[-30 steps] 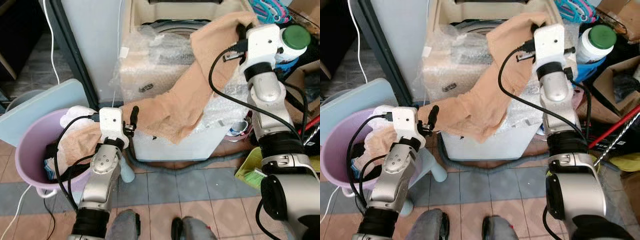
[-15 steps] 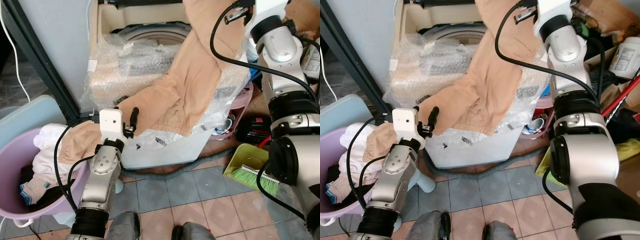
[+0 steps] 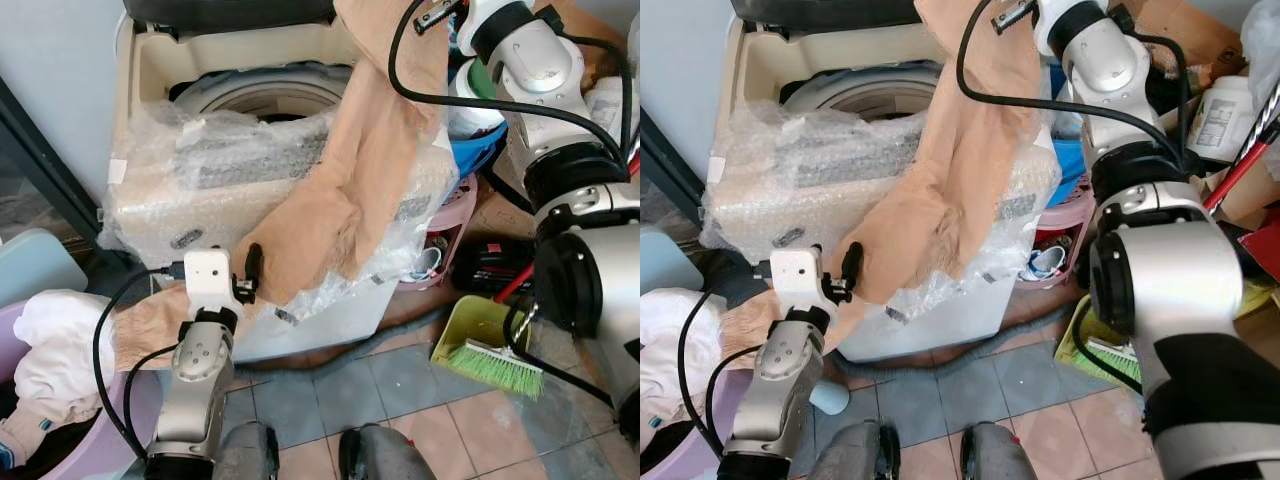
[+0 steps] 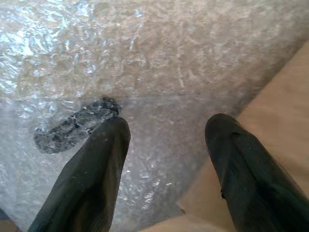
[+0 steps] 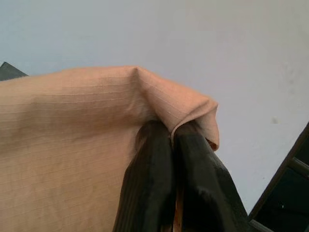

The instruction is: Clothes washing

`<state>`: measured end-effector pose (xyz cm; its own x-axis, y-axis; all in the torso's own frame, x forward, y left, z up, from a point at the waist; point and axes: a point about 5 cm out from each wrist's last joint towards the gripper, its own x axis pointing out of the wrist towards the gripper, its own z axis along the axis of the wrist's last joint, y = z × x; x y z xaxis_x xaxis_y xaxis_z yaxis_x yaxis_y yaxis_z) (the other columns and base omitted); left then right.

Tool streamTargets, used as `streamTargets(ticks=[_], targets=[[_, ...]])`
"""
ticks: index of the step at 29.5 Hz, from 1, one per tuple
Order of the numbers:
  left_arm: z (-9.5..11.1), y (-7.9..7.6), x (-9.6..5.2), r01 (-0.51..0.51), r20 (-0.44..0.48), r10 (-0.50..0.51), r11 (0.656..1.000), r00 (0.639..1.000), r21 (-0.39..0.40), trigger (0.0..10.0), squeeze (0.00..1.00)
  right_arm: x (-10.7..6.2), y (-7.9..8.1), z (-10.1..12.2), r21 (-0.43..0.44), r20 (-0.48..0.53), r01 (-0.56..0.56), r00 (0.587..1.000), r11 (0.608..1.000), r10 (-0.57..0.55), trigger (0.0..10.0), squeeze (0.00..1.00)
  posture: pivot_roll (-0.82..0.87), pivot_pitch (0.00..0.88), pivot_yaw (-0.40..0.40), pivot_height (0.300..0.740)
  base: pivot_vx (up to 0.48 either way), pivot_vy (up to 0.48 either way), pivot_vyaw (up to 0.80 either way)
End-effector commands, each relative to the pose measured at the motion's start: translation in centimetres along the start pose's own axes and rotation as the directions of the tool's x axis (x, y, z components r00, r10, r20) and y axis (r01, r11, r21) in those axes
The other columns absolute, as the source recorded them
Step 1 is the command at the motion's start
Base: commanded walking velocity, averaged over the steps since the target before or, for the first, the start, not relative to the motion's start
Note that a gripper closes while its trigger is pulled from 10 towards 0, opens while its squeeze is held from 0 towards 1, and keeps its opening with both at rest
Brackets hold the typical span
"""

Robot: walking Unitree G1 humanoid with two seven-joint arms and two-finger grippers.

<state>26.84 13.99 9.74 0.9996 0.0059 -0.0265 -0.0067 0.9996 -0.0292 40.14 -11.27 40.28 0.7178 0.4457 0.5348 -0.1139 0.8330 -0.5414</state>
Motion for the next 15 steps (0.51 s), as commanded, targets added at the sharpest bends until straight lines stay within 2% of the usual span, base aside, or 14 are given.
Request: streamTargets(ticks=[1, 4, 6, 7, 8, 11, 12, 13, 15], targets=[[0.1, -0.2, 0.0, -0.012, -0.007, 0.012, 1.0, 1.0, 0.006, 10.0, 0.0, 0.9, -0.8, 1.7, -0.015, 0.04, 0.045, 0.998, 0.999, -0.045, 10.0, 0.0, 0.04, 0.118, -0.035, 0.74, 0.0, 0.0, 0.0], [0.1, -0.3, -0.2, -0.022, -0.011, 0.022, 1.0, 1.0, 0.005, 10.0, 0.0, 1.6, -0.4, 3.0, -0.019, 0.075, 0.038, 0.997, 0.999, -0.037, 10.0, 0.0, 0.05, 0.117, -0.043, 0.74, 0.0, 0.0, 0.0], [0.1, -0.2, -0.2, -0.035, -0.009, 0.035, 0.999, 0.999, 0.003, 10.0, 0.0, 1.8, 0.4, 2.9, 0.03, 0.07, 0.02, 0.997, 0.999, -0.022, 10.0, 0.0, 0.05, 0.119, -0.049, 0.74, 0.0, 0.0, 0.0], [0.1, -0.1, -0.2, -0.041, -0.008, 0.041, 0.999, 0.999, 0.002, 10.0, 0.0, 1.8, 1.6, 2.2, 0.085, 0.047, -0.013, 0.999, 0.996, 0.009, 10.0, 0.0, 0.06, 0.12, -0.051, 0.74, 0.0, 0.0, 0.0], [0.1, -0.1, -0.2, -0.042, -0.008, 0.042, 0.999, 0.999, 0.002, 10.0, 0.0, 1.8, 2.1, 1.9, 0.101, 0.038, -0.027, 0.999, 0.994, 0.023, 10.0, 0.0, 0.06, 0.12, -0.051, 0.74, 0.0, 0.0, 0.0], [0.1, -0.2, -0.2, -0.043, -0.008, 0.043, 0.999, 0.999, 0.005, 10.0, 0.0, 1.0, 4.8, -0.4, 0.136, -0.031, -0.111, 0.993, 0.984, 0.117, 10.0, 0.0, 0.06, 0.123, -0.049, 0.74, 0.0, 0.0, 0.0], [0.2, -0.3, -0.2, -0.042, -0.008, 0.042, 0.999, 0.999, 0.006, 10.0, 0.0, 0.5, 5.9, -1.4, 0.17, -0.063, -0.149, 0.985, 0.974, 0.162, 10.0, 0.0, 0.06, 0.124, -0.048, 0.74, 0.0, 0.0, 0.0], [0.2, -0.4, -0.2, -0.04, -0.009, 0.04, 0.999, 0.999, 0.01, 10.0, 0.0, -0.6, 7.9, -3.3, 0.216, -0.121, -0.219, 0.961, 0.952, 0.248, 10.0, 0.0, 0.06, 0.125, -0.046, 0.74, 0.0, 0.0, 0.0], [0.2, -0.5, -0.2, -0.038, -0.011, 0.038, 0.999, 0.999, 0.013, 10.0, 0.0, -1.5, 9.0, -4.5, 0.233, -0.16, -0.258, 0.941, 0.938, 0.298, 10.0, 0.0, 0.06, 0.126, -0.044, 0.74, 0.0, 0.0, 0.0]])
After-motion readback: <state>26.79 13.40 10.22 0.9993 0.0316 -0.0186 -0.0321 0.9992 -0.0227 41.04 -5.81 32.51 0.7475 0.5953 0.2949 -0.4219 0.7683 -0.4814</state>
